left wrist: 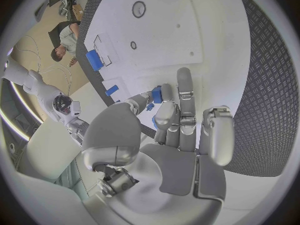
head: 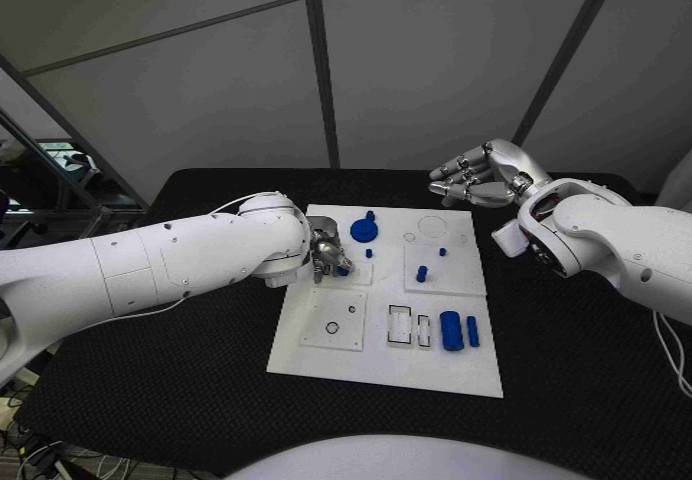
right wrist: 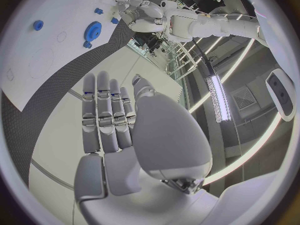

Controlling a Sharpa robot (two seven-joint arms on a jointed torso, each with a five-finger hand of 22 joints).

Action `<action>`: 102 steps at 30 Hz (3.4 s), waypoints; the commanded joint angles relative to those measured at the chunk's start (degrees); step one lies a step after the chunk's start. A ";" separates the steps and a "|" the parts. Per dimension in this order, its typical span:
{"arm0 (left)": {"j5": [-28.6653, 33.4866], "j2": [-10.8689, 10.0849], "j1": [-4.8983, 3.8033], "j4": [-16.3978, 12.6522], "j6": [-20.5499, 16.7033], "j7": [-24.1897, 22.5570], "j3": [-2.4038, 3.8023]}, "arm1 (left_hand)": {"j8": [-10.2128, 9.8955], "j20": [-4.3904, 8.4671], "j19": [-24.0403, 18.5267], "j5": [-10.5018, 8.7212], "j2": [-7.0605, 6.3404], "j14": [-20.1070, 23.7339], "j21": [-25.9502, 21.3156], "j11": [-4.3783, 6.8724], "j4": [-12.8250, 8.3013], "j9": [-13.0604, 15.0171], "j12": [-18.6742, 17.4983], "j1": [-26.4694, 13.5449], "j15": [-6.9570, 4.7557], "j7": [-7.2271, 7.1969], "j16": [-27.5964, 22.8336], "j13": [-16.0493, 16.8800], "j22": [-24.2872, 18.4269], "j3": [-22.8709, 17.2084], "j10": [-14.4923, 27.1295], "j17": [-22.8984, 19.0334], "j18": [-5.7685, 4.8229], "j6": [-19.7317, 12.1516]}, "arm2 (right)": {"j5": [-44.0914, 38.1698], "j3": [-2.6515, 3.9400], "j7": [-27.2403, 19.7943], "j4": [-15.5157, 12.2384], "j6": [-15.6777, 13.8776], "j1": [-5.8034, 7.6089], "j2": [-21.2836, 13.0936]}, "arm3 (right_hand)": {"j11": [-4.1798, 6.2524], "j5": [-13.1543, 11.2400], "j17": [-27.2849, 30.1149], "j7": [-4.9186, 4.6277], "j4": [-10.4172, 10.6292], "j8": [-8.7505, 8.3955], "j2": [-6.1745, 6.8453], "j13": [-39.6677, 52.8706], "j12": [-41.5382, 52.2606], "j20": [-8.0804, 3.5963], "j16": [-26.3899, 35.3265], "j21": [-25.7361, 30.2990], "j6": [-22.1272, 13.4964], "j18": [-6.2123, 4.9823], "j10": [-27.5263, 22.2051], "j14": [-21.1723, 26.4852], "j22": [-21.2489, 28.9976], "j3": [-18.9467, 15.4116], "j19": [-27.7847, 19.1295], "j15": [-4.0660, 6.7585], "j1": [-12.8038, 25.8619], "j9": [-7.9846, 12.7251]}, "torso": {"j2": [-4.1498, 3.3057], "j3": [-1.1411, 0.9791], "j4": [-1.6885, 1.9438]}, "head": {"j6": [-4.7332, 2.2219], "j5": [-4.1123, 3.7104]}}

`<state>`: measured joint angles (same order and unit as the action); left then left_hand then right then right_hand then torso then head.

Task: Assemble the parts on the task board

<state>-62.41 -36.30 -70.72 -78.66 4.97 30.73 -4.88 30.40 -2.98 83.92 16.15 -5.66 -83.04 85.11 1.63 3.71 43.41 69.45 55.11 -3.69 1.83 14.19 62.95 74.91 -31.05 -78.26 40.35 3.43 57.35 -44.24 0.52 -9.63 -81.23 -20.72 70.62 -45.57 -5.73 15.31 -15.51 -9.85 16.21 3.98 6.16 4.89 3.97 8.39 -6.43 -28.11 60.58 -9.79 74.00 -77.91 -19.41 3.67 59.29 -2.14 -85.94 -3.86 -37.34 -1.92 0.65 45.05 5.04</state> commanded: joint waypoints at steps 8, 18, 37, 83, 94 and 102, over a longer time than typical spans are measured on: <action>0.11 0.33 -0.01 0.38 0.39 0.30 -0.04 | -0.59 0.52 3.61 -0.13 0.79 -0.36 0.50 0.05 1.24 -0.61 0.39 -1.50 -0.07 0.04 -0.44 0.34 8.50 1.59 -0.82 0.14 -1.95 0.97 | -0.21 0.04 -0.35 -0.19 -0.17 0.12 0.02 | -0.06 0.09 0.06 -0.11 0.14 -0.19 0.11 -0.06 -0.26 0.40 0.26 0.37 -0.41 -0.62 -0.42 -0.09 0.08 -0.34 -0.04 -0.40 0.77 0.02 | -0.01 0.02 0.02 | -0.05 -0.07; 0.11 0.60 -0.03 0.58 0.30 0.28 -0.03 | -0.74 0.53 3.73 -0.21 1.24 -0.40 0.67 0.04 3.10 -1.77 0.49 -3.02 -0.07 0.03 -0.55 0.63 8.83 4.37 -1.09 0.28 -2.01 1.62 | -0.21 0.04 -0.32 -0.15 -0.15 0.12 0.01 | -0.09 0.12 0.08 -0.13 0.15 -0.19 0.10 -0.07 -0.25 0.42 0.32 0.43 -0.43 -0.62 -0.44 -0.10 0.12 -0.40 -0.03 -0.42 0.91 0.02 | 0.00 0.01 0.01 | -0.05 -0.11; 0.11 0.54 -0.04 0.80 0.50 0.28 -0.03 | -0.61 0.55 3.82 -0.25 1.33 -0.45 0.81 0.07 4.40 -2.62 0.74 -3.64 -0.08 -0.01 -0.66 1.11 9.11 7.57 -1.39 0.41 -2.07 2.05 | -0.21 0.04 -0.32 -0.02 -0.06 0.12 0.02 | -0.12 0.16 0.10 -0.15 0.18 -0.17 0.07 -0.08 -0.23 0.47 0.46 0.58 -0.48 -0.62 -0.48 -0.15 0.22 -0.56 0.02 -0.46 1.27 0.01 | 0.02 0.05 0.04 | -0.09 -0.27; 5.57 -1.74 -4.76 5.67 6.55 -0.34 6.70 | -2.94 -1.28 -2.88 0.11 1.33 2.60 -10.69 -3.16 3.54 -6.65 -14.24 8.20 2.22 3.66 -2.24 -16.06 -4.73 19.24 12.89 1.20 1.05 -6.34 | -0.14 0.03 -0.06 0.90 0.02 0.10 0.61 | -0.16 0.17 0.14 -0.17 0.18 -0.14 0.01 -0.09 -0.19 0.53 0.68 0.82 -0.55 -0.63 -0.53 -0.22 0.38 -0.81 0.10 -0.51 1.81 0.00 | -0.10 0.04 -0.04 | -1.20 -0.29; 4.58 2.20 -5.74 15.16 11.13 -0.56 6.78 | 2.65 -0.29 0.10 -0.03 2.65 -0.17 -5.76 -1.83 7.77 -4.96 3.65 7.86 0.72 2.32 4.95 2.18 1.64 24.79 3.59 8.07 -0.23 -6.15 | -0.14 0.03 0.27 0.90 -0.01 0.11 0.77 | -0.16 0.17 0.14 -0.17 0.18 -0.14 0.01 -0.09 -0.19 0.53 0.68 0.82 -0.55 -0.63 -0.53 -0.22 0.38 -0.81 0.10 -0.51 1.81 0.00 | -0.15 0.05 0.13 | -1.09 -0.22; 4.19 4.82 -5.65 18.87 12.57 -0.52 5.51 | 4.78 1.97 0.59 -3.03 3.95 -6.69 -4.95 -0.77 11.45 -4.72 5.57 9.13 -1.02 1.27 72.48 4.13 3.01 30.14 2.67 47.73 -0.46 -6.58 | -0.14 0.03 0.28 0.77 0.05 0.11 0.89 | -0.15 0.21 0.15 -0.16 0.12 -0.14 0.03 -0.09 -0.19 0.54 0.72 0.86 -0.56 -0.64 -0.54 -0.24 0.42 -0.84 0.12 -0.50 1.82 0.00 | -0.24 0.21 0.03 | -0.93 -0.10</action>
<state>-58.00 -31.69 -76.37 -60.15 15.25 30.59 0.64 34.49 -2.86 84.06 14.80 -2.61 -83.97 79.65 0.59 13.98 38.63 74.54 63.73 -3.39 3.56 43.23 66.93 74.95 -2.92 -75.41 63.35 3.46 50.88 -44.35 0.52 -9.29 -80.32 -20.71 70.61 -44.73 -5.94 15.31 -15.44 -10.06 16.35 3.98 6.32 4.89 3.97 8.59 -5.85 -27.44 60.37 -9.79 73.80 -78.12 -19.09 3.20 59.49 -2.35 -84.73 -3.86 -37.53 -1.77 0.72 44.10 4.90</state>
